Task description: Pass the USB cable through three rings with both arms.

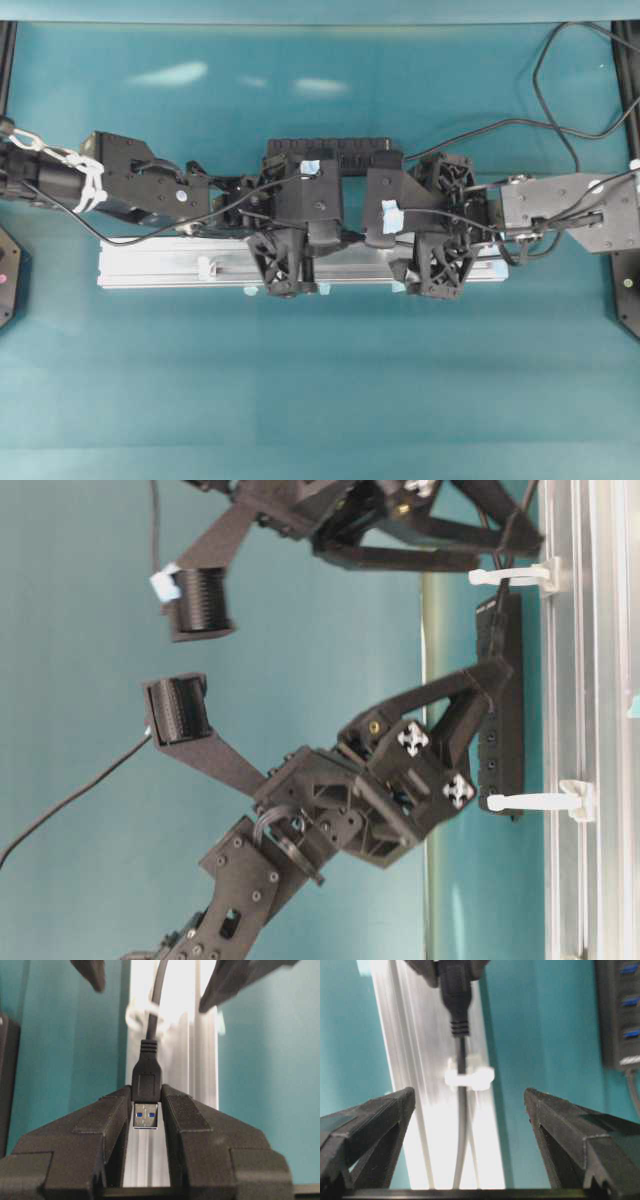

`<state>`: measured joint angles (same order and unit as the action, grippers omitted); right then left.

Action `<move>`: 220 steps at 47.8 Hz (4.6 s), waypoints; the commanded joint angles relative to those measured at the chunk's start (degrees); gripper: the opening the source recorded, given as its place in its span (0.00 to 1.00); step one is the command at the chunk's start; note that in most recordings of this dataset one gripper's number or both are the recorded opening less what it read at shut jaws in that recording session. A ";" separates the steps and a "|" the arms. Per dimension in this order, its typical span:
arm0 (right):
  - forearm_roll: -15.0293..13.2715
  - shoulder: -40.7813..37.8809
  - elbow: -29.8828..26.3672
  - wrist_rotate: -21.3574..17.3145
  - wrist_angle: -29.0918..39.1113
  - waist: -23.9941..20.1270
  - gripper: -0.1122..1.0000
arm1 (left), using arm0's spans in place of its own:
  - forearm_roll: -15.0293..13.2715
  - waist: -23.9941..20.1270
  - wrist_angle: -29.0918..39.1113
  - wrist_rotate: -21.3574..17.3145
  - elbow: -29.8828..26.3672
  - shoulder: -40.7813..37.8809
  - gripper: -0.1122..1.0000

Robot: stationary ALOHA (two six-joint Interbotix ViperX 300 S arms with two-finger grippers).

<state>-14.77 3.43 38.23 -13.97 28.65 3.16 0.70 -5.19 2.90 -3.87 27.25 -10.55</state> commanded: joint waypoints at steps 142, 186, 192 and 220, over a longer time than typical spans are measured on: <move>0.53 -11.43 -16.61 -0.09 7.38 -3.96 0.03 | 0.09 -1.93 4.39 0.97 20.30 35.24 0.79; 4.92 -21.09 -26.98 2.55 15.03 -4.75 0.03 | 0.09 -2.02 10.99 2.02 24.52 44.12 0.79; 4.92 -21.71 -27.07 2.55 14.85 -4.48 0.03 | 0.09 -1.93 10.90 3.25 25.05 45.26 0.79; 8.61 -23.03 -29.27 2.37 10.99 -3.96 0.03 | 0.09 -1.93 10.99 3.87 25.40 45.53 0.79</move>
<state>-7.47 -19.86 10.20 -11.51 40.69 -0.35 0.70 -7.03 14.15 -0.09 53.26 34.80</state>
